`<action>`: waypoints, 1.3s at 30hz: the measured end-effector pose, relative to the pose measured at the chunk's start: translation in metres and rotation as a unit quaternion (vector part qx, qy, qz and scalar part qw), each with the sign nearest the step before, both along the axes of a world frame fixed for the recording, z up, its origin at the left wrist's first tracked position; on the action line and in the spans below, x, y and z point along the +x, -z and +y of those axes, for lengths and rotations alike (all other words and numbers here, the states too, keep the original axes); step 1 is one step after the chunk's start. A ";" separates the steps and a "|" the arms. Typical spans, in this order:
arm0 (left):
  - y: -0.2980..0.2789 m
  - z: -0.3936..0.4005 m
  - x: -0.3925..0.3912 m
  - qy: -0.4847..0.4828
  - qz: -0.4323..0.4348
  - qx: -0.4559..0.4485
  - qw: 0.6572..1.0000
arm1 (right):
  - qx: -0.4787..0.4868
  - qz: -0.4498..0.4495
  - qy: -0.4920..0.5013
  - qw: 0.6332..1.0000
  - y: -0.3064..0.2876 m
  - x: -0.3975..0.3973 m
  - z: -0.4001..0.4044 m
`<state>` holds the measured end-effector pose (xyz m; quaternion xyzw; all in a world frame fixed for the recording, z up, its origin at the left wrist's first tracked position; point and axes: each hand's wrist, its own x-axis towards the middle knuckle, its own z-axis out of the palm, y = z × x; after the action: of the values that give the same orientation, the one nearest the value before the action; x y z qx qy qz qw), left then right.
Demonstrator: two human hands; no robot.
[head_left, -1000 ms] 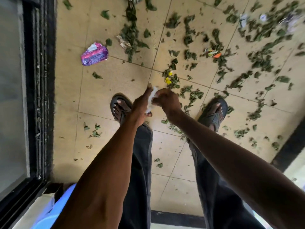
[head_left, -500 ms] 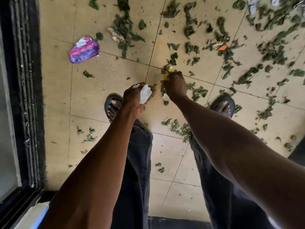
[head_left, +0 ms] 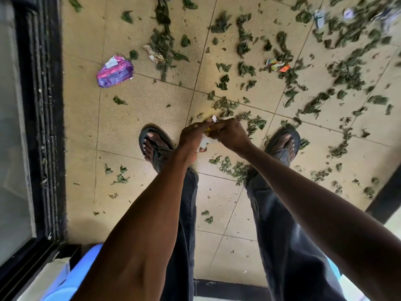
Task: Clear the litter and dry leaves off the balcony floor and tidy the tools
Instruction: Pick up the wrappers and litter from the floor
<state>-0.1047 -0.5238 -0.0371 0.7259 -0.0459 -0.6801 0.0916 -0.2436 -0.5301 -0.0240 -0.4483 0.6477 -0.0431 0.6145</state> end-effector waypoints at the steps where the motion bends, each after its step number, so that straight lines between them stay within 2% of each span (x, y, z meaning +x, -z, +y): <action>1: 0.002 -0.001 -0.002 -0.008 -0.025 -0.011 1.000 | 0.037 -0.027 0.025 0.999 0.000 -0.002 0.000; 3: 0.008 -0.003 0.000 -0.013 -0.084 -0.018 0.996 | 0.073 -0.032 0.144 0.986 0.007 -0.009 0.001; 5: 0.017 -0.002 0.009 -0.029 -0.100 -0.004 0.995 | 0.048 0.080 0.204 0.974 0.024 -0.014 0.006; 7: 0.021 0.001 0.015 -0.102 -0.045 0.008 0.994 | 0.026 0.191 0.143 0.971 0.041 -0.014 0.013; 9: 0.021 0.001 0.018 -0.143 -0.010 0.013 0.990 | 0.017 0.239 0.083 0.967 0.054 -0.007 0.020; 11: 0.027 0.004 0.022 -0.121 -0.004 0.020 0.992 | 0.030 0.252 0.078 0.964 0.060 0.005 0.021; 12: 0.029 0.006 0.024 -0.097 -0.026 0.012 0.995 | 0.040 0.251 0.089 0.963 0.065 0.012 0.022; 15: 0.037 0.013 0.027 0.030 -0.037 -0.032 0.998 | 0.059 0.249 0.090 0.963 0.083 0.025 0.025; 16: 0.037 0.016 0.027 0.044 -0.030 -0.040 0.998 | 0.058 0.254 0.077 0.962 0.088 0.025 0.026; 20: 0.032 0.018 0.022 -0.005 -0.022 -0.016 1.000 | 0.050 0.265 0.108 0.957 0.085 0.012 0.026; 22: 0.027 0.017 0.018 -0.006 -0.027 -0.022 0.999 | 0.077 0.243 0.163 0.953 0.075 0.006 0.027; 23: 0.022 0.015 0.012 -0.038 -0.021 -0.012 0.999 | 0.098 0.218 0.205 0.949 0.070 0.003 0.027; 27: 0.013 0.011 -0.002 -0.065 -0.041 0.002 0.997 | 0.193 0.090 0.384 0.898 0.043 -0.014 0.029; 30: 0.015 0.009 -0.005 -0.020 -0.086 0.013 0.996 | 0.165 0.088 0.371 0.910 0.027 -0.023 0.028; 32: 0.014 0.007 -0.009 -0.016 -0.102 -0.001 0.995 | 0.151 0.050 0.363 0.918 0.020 -0.024 0.028; 37: 0.011 0.001 -0.023 -0.025 -0.078 0.030 0.996 | 0.188 -0.073 0.385 0.901 0.012 -0.025 0.018; 39: 0.010 -0.002 -0.027 -0.033 -0.093 0.030 0.995 | 0.181 -0.059 0.395 0.899 0.007 -0.026 0.012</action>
<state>-0.1317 -0.5260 -0.0475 0.7898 -0.0102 -0.6070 0.0875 -0.2696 -0.5179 -0.0310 -0.0331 0.7308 -0.1904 0.6546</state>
